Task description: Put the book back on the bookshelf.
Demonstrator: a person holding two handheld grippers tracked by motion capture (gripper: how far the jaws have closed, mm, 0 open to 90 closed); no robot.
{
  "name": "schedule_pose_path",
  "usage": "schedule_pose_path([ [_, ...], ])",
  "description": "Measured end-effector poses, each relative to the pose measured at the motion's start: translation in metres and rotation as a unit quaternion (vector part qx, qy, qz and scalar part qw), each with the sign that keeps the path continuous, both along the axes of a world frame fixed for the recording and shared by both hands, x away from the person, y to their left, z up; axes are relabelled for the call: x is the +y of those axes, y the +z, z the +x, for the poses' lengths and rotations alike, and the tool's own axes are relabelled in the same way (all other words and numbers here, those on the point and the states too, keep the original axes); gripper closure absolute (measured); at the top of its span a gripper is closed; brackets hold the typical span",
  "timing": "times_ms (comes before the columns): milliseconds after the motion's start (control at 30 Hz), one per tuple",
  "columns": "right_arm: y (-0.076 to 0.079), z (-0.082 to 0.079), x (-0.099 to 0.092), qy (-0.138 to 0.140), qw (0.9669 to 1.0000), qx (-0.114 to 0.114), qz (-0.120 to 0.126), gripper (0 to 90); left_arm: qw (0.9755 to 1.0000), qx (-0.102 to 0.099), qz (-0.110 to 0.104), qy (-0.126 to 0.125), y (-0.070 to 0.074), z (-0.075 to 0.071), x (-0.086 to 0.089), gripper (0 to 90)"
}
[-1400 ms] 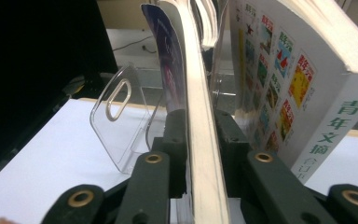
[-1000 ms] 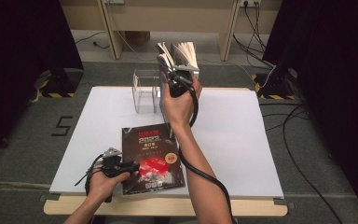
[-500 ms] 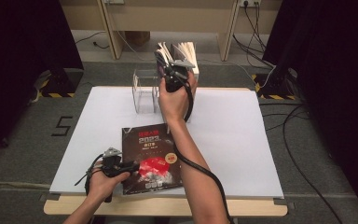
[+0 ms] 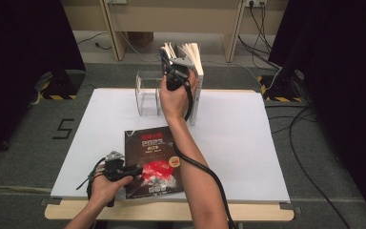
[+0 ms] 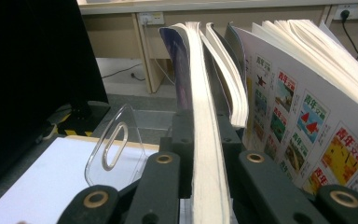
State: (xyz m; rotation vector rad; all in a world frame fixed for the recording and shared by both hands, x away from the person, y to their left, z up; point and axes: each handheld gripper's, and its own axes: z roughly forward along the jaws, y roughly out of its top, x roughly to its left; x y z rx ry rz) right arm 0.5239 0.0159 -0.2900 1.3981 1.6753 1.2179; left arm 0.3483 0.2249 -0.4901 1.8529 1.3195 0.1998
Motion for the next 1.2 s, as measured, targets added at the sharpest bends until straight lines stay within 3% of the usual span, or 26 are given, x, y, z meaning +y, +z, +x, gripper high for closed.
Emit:
schedule_pose_path([
  [100,-0.006,-0.001,0.002,0.0,1.0,0.008,-0.003,82.8,1.0,0.0,0.002,0.0,0.0,0.0,0.0,61.9],
  [167,-0.008,-0.004,0.001,0.0,1.0,0.001,-0.007,82.4,1.0,-0.002,0.001,0.0,0.0,0.0,0.0,61.8],
  [400,-0.001,-0.016,-0.009,0.016,0.9998,0.007,0.003,77.4,1.0,-0.002,0.002,0.0,0.0,0.0,-0.001,61.8],
  [567,0.001,-0.023,-0.015,0.027,0.9991,0.031,-0.009,76.5,1.0,-0.002,0.003,0.0,0.0,0.0,-0.001,61.8],
  [667,-0.003,-0.022,-0.017,0.034,0.9977,0.057,-0.011,76.2,1.0,-0.003,0.004,-0.001,0.0,0.0,-0.001,61.8],
  [1200,-0.014,-0.015,-0.014,0.02,0.9938,0.108,-0.02,80.2,1.0,-0.004,0.0,0.001,-0.001,-0.001,-0.002,61.4],
])
